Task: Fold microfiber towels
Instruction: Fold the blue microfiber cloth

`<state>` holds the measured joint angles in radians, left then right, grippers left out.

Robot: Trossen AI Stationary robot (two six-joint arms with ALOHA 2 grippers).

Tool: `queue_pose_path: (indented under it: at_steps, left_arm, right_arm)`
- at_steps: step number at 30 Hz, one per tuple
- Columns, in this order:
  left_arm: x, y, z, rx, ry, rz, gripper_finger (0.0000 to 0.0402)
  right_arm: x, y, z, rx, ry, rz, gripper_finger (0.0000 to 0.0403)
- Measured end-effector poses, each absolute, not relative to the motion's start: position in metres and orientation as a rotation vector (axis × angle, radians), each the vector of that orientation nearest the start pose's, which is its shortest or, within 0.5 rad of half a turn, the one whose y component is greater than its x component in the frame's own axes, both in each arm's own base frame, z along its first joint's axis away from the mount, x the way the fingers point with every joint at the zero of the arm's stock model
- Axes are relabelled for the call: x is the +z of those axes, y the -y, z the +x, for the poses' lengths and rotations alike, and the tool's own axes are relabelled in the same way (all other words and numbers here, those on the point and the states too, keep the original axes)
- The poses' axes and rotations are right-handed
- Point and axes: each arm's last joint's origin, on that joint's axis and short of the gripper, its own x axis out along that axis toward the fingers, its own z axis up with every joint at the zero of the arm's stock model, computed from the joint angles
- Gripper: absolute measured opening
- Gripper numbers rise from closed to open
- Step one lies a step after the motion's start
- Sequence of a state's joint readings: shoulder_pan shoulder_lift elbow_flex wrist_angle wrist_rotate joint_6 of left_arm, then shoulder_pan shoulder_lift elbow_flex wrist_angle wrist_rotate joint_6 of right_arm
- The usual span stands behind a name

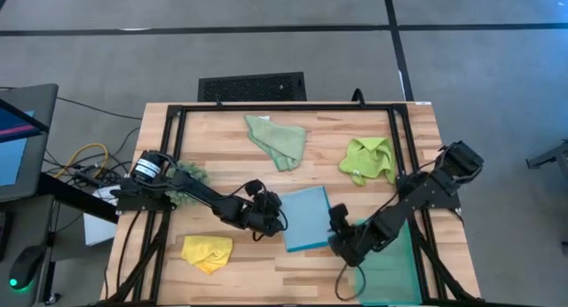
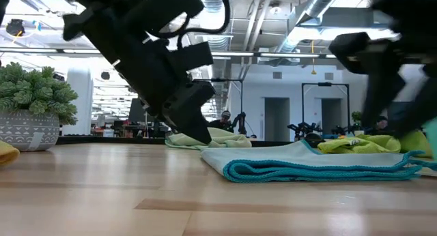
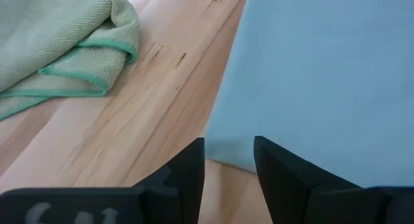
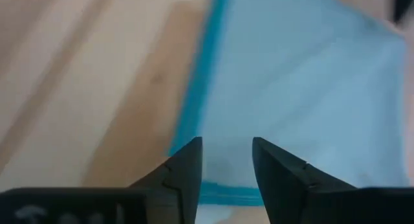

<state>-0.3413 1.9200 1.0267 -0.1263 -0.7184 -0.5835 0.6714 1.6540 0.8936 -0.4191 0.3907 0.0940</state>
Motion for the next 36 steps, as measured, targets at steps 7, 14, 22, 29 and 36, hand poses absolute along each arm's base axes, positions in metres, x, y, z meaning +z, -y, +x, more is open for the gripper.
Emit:
queue_pose_path:
  at_steps: [7,14,22,29,36]
  left_arm:
    - [0.142,0.107,0.339,0.570,-0.688,-0.033,0.0127]
    - [0.139,0.107,0.338,0.569,-0.703,-0.026,0.0127]
    - [0.138,0.110,0.336,0.564,-0.721,-0.010,0.0127]
    - [0.137,0.112,0.334,0.558,-0.733,0.004,0.0127]
    - [0.137,0.112,0.333,0.558,-0.735,0.004,0.0127]
  right_arm:
    - [0.183,-0.143,0.259,0.089,-0.922,-0.329,0.0140]
    - [0.194,-0.075,0.290,-0.008,-0.904,-0.066,0.0177]
    - [0.149,-0.004,0.326,0.026,-0.936,0.119,0.0252]
    - [0.121,0.016,0.331,0.116,-0.994,0.220,0.0254]
    - [0.116,0.006,0.334,0.176,-0.997,0.227,0.0245]
